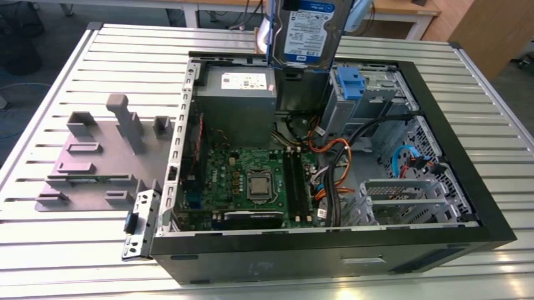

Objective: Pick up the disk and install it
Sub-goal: 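Pick up the disk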

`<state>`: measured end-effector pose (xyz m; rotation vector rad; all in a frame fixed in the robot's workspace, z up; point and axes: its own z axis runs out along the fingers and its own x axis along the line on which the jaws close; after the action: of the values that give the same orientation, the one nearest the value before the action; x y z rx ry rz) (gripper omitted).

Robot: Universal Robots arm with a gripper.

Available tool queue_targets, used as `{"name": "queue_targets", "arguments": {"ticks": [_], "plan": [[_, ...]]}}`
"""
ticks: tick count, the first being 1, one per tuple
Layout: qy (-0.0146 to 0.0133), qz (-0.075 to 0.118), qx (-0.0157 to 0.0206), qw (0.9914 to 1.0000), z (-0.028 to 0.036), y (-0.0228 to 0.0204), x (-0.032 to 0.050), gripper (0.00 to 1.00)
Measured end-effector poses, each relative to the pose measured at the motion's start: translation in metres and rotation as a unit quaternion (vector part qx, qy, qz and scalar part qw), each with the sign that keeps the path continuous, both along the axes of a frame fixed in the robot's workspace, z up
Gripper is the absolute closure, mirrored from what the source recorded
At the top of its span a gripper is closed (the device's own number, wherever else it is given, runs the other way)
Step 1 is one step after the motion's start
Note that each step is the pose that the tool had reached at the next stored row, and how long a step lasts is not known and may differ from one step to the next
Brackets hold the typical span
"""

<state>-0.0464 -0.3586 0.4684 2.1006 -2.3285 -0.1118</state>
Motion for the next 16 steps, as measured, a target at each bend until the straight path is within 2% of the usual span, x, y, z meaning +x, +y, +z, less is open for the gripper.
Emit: {"name": "queue_targets", "arguments": {"ticks": [16], "plan": [[0.0000,0.000,0.0011,1.00000,-0.0003,-0.0075,0.0004,0.63]]}}
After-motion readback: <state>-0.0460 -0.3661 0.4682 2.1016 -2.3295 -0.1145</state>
